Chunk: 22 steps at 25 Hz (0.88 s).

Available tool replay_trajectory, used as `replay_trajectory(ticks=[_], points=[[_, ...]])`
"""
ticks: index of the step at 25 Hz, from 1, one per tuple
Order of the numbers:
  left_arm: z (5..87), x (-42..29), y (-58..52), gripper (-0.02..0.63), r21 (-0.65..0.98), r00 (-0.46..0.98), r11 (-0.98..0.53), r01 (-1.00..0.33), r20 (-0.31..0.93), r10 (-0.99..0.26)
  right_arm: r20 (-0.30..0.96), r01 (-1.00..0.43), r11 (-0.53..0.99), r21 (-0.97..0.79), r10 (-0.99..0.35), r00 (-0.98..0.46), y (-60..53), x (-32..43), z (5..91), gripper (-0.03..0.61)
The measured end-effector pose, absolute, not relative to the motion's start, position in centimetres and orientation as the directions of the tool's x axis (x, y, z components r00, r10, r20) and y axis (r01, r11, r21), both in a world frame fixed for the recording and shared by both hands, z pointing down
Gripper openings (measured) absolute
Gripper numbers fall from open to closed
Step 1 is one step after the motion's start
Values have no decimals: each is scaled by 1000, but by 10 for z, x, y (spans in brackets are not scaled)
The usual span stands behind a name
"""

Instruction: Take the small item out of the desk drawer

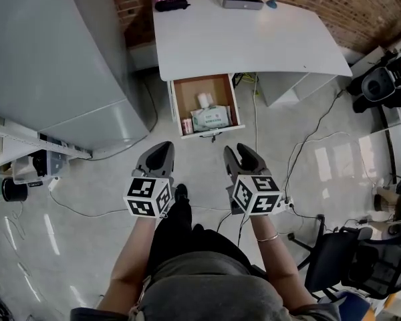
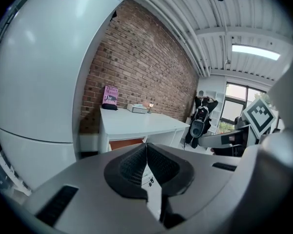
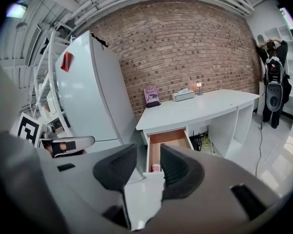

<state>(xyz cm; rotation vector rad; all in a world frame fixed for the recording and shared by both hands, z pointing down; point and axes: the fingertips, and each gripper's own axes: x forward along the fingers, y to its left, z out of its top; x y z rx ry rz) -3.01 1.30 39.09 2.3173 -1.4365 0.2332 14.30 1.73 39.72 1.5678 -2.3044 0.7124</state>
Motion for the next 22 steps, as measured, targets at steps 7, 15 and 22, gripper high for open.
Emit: replay_trajectory(ticks=[7, 15, 22], points=[[392, -43, -28, 23, 268, 475, -400, -876, 343, -810, 507, -932, 270, -243, -783, -359, -20, 132, 405, 153], [398, -49, -45, 22, 280, 478, -396, -874, 358, -802, 537, -933, 269, -238, -764, -357, -41, 124, 419, 152], [404, -46, -57, 21, 281, 460, -375, -884, 371, -807, 579, -926, 297, -234, -723, -378, -69, 122, 442, 152]])
